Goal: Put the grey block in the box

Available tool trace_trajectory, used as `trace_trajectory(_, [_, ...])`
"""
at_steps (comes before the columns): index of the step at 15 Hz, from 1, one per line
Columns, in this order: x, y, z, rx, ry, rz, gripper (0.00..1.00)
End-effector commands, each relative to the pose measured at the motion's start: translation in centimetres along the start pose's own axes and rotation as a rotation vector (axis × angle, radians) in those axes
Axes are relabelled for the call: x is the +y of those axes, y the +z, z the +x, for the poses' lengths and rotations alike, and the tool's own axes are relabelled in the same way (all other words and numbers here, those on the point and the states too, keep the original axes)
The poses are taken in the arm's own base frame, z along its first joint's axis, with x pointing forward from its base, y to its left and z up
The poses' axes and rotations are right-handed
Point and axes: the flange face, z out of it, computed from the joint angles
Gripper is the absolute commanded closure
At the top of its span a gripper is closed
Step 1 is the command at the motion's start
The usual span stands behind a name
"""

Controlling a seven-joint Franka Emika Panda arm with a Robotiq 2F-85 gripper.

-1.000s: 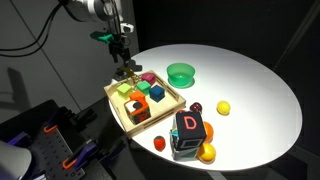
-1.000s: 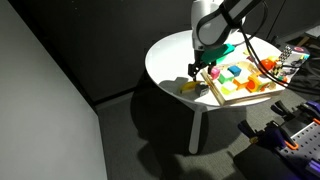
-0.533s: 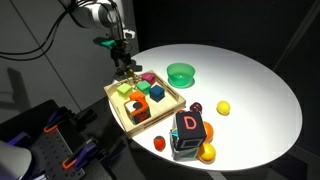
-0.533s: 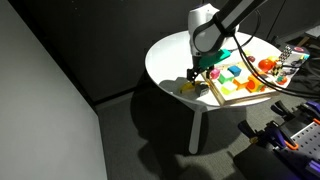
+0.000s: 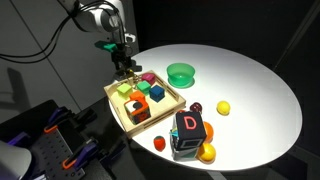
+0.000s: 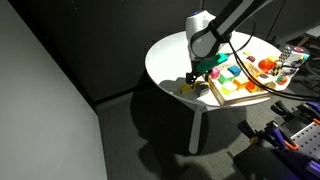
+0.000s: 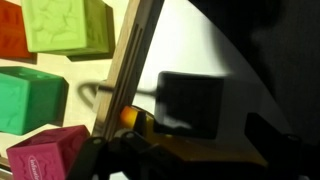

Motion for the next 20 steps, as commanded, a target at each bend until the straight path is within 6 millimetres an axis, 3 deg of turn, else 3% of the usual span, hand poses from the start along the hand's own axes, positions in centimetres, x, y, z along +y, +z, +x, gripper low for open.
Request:
trace_trajectory(1, [0.0,-0.1,0.7,0.0,-0.006,-0.022,0.0])
trace_trajectory(15, [-0.1,0.8,0.5,-0.02,-0.01,-0.015,0.0])
trace_trajectory(16, [-0.1,0.8,0.5,-0.022,-0.011,-0.016,0.25])
trace_trajectory(17, [-0.2,0.9,0.5,-0.024,-0.012,-0.017,0.26])
trace_trajectory(20, [-0.3,0.7,0.4,-0.029,-0.01,-0.017,0.51])
